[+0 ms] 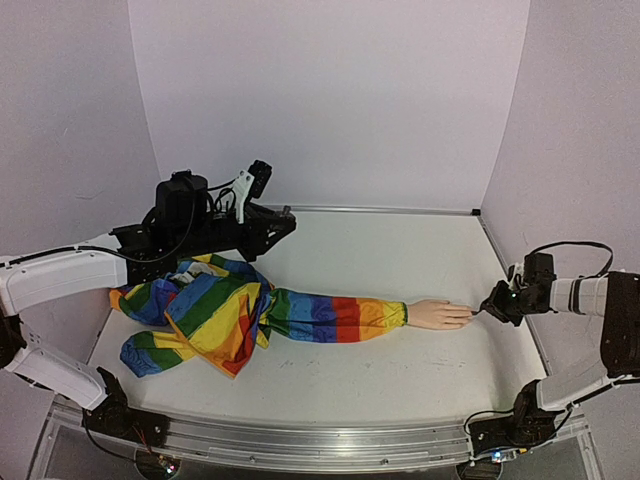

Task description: Paint the nails

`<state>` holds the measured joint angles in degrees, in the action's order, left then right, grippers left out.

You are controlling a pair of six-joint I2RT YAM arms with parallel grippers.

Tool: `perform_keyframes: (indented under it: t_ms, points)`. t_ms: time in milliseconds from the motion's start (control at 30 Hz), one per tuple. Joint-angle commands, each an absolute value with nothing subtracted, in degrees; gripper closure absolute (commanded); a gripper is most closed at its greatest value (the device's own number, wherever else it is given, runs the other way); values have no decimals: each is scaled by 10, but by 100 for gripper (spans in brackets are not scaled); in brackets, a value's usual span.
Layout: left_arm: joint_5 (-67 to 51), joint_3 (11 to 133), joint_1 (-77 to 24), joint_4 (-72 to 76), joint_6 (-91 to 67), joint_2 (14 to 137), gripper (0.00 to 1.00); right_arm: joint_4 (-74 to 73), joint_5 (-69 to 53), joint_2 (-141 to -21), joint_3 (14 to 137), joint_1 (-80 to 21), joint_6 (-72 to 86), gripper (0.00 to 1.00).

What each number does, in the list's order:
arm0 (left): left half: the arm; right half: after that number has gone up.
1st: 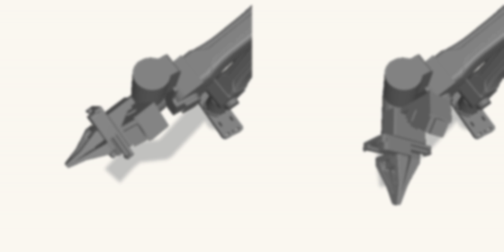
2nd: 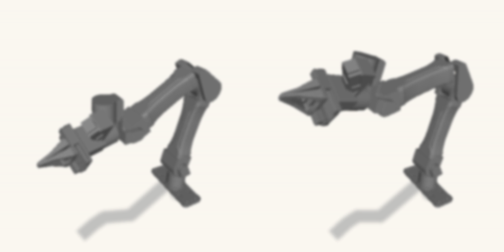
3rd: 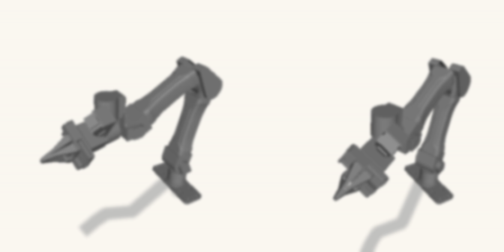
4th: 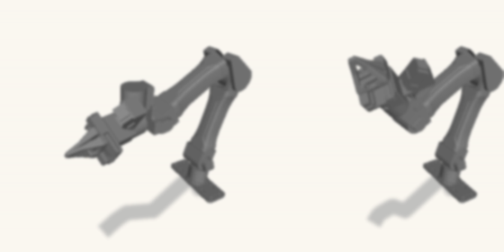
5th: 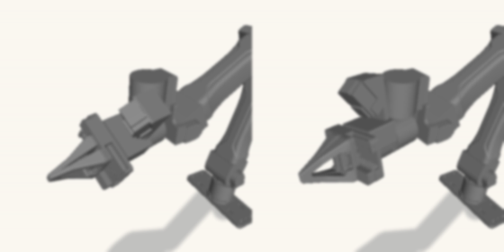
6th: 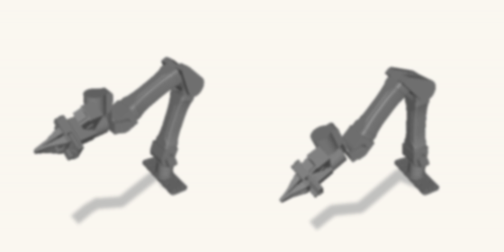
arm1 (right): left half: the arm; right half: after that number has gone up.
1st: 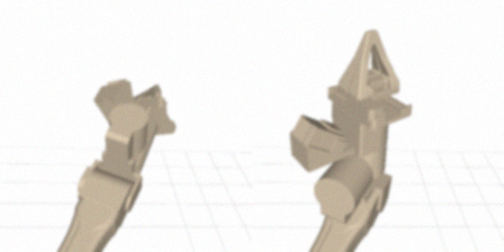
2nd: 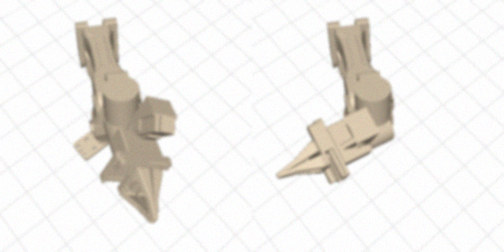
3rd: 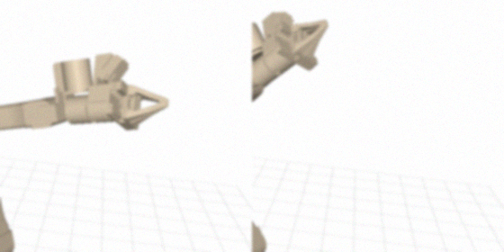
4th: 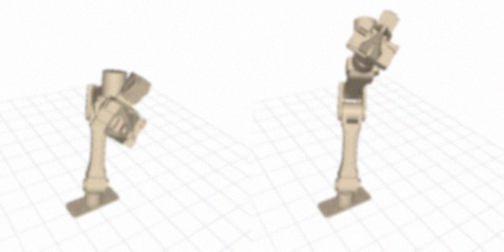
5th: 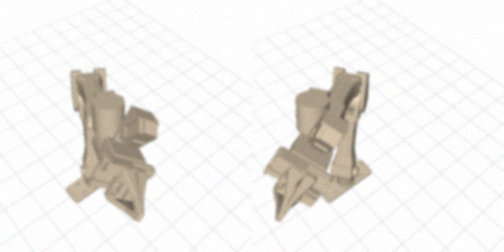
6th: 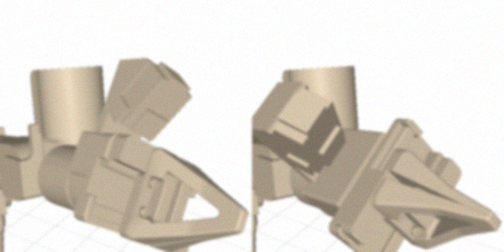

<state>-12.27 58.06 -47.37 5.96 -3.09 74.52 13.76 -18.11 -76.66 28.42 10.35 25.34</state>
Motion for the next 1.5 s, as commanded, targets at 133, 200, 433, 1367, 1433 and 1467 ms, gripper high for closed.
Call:
perform_keyframes:
  t_ms: [133,200,433,1367,1433,1467]
  points:
    - [-117,592,-477,84,-30,723,100,138,-153,-768,287,105,252,100]
    - [-117,592,-477,84,-30,724,100,137,-148,-765,288,105,253,100]
    - [-118,591,-477,84,-29,723,100,126,-163,-732,286,104,259,100]
    - [-119,589,-477,83,-33,722,100,136,-187,-765,286,103,251,100]
    - [-119,588,-477,84,-33,720,100,136,-182,-768,287,104,253,100]
    - [-118,588,-477,84,-32,720,100,135,-181,-770,287,103,253,100]
